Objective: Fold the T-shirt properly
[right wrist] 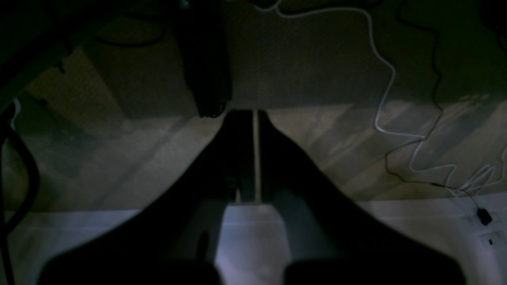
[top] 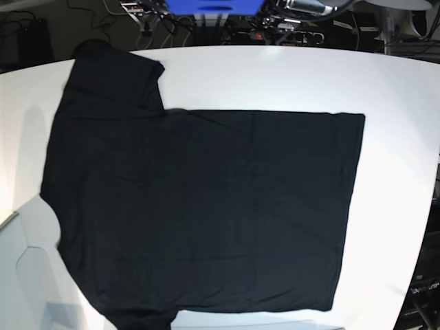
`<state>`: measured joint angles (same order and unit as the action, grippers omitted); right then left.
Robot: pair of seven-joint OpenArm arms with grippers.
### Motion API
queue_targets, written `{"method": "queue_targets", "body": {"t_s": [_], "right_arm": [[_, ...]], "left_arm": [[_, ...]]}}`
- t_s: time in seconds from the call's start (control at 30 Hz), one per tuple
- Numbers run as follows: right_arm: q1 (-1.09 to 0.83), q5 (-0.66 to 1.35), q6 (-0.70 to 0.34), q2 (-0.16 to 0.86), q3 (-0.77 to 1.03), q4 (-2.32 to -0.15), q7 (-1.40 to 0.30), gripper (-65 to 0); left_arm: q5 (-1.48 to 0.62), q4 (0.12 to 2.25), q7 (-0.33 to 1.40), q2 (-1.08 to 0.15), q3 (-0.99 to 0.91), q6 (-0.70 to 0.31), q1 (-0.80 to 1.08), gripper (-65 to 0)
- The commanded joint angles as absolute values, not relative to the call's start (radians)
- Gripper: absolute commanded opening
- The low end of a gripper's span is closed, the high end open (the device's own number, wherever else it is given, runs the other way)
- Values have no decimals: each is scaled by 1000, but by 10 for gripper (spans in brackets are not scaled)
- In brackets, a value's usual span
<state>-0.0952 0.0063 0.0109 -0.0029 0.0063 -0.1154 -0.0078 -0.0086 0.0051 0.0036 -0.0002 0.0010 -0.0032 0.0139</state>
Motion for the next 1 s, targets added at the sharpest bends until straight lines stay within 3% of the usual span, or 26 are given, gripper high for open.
{"method": "queue_targets", "body": {"t_s": [0.0, 0.2, 0.97], "right_arm": [[-110, 5, -5, -5, 7, -116, -7, -650], [-243, 5, -5, -5, 2, -277, -1, -650], [-1056, 5, -5, 36, 5, -1409, -8, -650]], "left_arm": [[-7, 4, 1, -1, 1, 4, 27, -650], [-7, 174, 7, -44, 1, 4, 165, -650], [-8, 1560, 1, -272, -4, 10, 1064, -650]]}}
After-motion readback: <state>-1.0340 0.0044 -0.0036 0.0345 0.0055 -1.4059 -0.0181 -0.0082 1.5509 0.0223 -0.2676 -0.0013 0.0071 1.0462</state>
